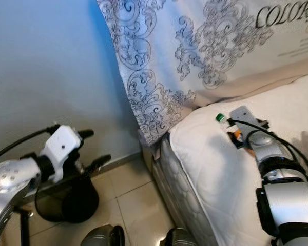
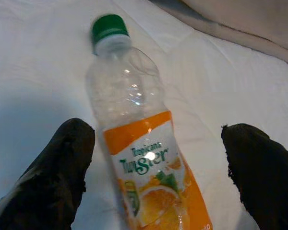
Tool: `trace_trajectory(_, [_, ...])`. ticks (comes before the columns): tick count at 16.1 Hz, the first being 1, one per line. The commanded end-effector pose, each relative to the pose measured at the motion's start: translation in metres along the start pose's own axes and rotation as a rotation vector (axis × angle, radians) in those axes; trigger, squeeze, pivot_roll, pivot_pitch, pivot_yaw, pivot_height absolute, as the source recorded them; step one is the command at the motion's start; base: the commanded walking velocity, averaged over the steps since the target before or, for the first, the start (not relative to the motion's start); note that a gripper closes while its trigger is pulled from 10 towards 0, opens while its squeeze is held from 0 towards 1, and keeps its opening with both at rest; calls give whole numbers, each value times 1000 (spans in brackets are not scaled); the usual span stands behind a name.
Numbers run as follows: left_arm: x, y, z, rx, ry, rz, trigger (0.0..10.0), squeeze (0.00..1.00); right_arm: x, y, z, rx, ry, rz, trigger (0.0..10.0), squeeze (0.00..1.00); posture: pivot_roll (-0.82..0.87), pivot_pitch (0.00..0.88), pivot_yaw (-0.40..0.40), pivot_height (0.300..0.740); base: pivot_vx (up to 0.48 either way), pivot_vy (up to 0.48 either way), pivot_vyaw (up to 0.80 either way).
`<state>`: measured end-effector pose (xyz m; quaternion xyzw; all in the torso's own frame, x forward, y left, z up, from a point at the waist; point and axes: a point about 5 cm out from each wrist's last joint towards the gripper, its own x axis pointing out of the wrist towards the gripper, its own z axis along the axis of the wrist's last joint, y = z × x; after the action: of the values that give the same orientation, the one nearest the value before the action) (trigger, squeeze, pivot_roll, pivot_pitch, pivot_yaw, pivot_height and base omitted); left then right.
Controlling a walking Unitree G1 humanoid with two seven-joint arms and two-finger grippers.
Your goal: Clean up the room
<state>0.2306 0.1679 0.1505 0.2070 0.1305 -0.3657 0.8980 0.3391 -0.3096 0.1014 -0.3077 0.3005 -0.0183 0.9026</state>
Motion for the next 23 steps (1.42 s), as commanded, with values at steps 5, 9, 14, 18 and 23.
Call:
trace_trajectory(5, [-23,2,1,21,48,-9,10000,0,-4,-4,-31,69,60,-41,10000,0,223,203,77,740,0,0,0])
trace_trajectory(9, [-35,2,3,39,78,-32,10000,0,-7,-7,-50,52,118,-105,10000,0,277,224,110,740,0,0,0])
trace_trajectory(14, [-46,5,5,51,97,-49,10000,0,-10,-15,-54,25,124,-175,10000,0,300,214,130,740,0,0,0])
trace_trajectory(18, [-39,-7,7,34,71,-168,10000,0,-10,-11,-54,105,156,-58,3765,0,255,181,120,740,0,0,0])
trace_trajectory(23, [-25,-2,7,47,47,-176,10000,0,-12,-17,-55,124,202,12,0,0,219,138,109,740,0,0,0])
